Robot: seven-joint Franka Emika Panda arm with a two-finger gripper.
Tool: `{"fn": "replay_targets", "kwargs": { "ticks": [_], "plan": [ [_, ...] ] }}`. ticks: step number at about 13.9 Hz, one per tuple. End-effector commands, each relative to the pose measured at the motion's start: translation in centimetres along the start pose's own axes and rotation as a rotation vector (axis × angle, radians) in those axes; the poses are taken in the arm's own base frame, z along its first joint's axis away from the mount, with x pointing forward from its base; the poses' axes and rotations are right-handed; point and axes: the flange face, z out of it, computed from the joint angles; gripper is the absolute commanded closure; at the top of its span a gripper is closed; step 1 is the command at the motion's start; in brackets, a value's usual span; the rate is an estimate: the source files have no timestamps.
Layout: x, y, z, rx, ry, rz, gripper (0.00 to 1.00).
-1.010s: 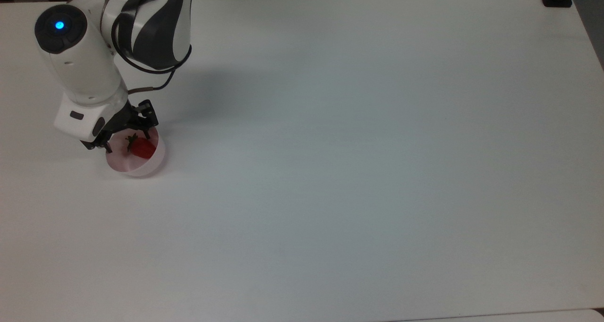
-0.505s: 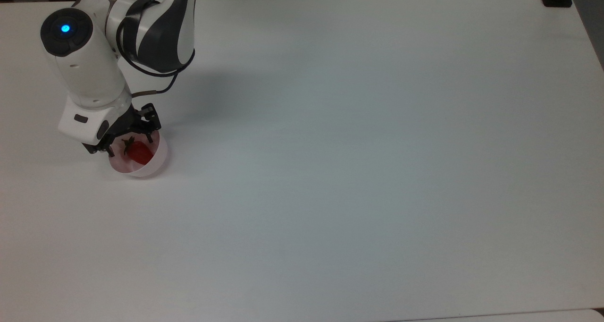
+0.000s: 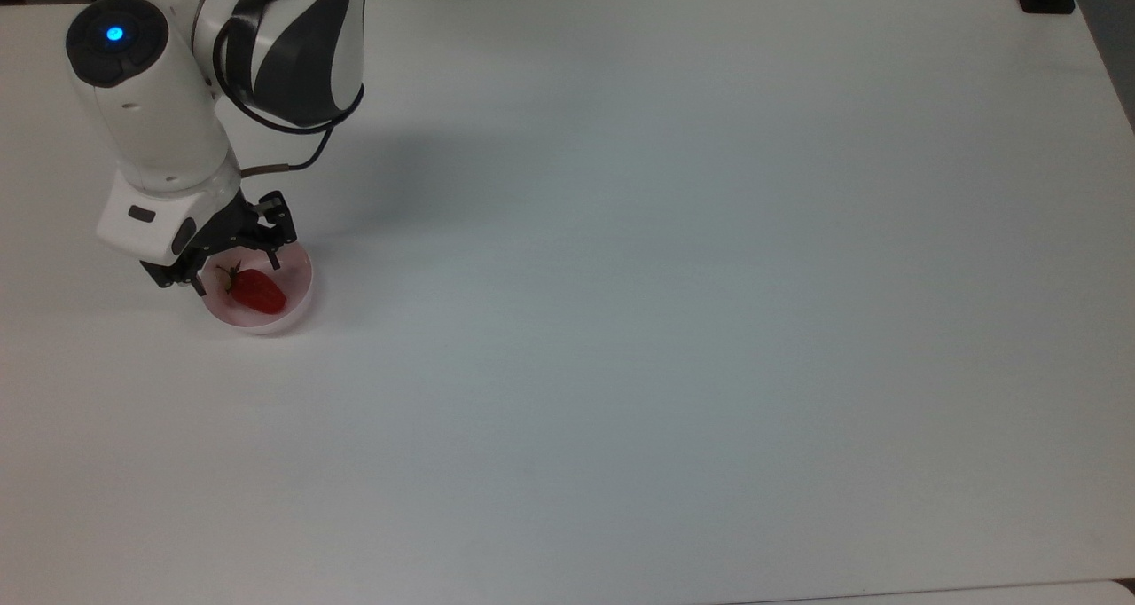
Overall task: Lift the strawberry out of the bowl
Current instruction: 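Lower the open gripper into the pink bowl around the strawberry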
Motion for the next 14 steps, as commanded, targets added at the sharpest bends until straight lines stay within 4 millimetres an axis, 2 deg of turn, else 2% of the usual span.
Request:
{"fn": "replay_targets", "kwargs": {
  "ticks": [1, 5, 7, 14],
  "plan": [
    [-0.2, -0.8, -0.9, 0.027, 0.001, 0.062, 0.19],
    [0.0, -1.1, 0.1, 0.034, -0.005, 0.108, 0.19],
    [0.8, -2.0, 0.9, 0.043, -0.014, 0.112, 0.21],
    [0.8, -2.1, 1.9, 0.048, -0.027, 0.109, 0.21]
  ]
}}
